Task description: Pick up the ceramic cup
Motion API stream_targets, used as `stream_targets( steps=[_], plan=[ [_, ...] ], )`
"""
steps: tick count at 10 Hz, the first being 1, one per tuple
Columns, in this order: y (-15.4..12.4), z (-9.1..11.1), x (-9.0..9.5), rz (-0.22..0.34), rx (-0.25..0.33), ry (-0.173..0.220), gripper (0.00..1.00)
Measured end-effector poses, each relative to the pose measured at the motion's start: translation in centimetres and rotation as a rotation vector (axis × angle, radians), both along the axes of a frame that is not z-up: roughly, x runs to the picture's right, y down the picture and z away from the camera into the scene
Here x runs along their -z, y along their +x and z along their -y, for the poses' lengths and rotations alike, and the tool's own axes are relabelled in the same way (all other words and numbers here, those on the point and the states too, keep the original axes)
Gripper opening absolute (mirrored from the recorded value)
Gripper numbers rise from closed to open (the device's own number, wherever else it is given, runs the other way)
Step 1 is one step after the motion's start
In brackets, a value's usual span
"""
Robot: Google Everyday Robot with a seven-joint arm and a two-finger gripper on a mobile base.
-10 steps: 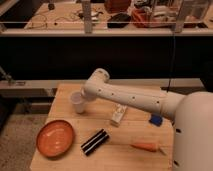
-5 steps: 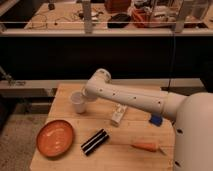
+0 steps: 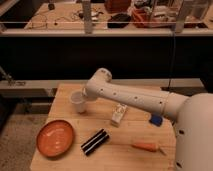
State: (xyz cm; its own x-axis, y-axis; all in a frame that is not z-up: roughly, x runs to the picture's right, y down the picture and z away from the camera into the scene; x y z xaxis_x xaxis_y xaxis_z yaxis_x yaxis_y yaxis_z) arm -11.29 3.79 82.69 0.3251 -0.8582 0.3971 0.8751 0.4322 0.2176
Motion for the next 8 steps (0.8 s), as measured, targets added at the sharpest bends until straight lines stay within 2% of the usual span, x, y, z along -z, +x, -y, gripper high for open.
stream_targets(
  steps=[2,4,8],
  plan=[
    [-0.15,-0.29,-0.05,0.007,0.006,-0.002,0.00],
    [-0.12,-0.45,-0.06,0.012,0.012,-0.001,0.06],
    [0.05,-0.44,-0.02,0.018,0.021,-0.002,0.06]
  ],
)
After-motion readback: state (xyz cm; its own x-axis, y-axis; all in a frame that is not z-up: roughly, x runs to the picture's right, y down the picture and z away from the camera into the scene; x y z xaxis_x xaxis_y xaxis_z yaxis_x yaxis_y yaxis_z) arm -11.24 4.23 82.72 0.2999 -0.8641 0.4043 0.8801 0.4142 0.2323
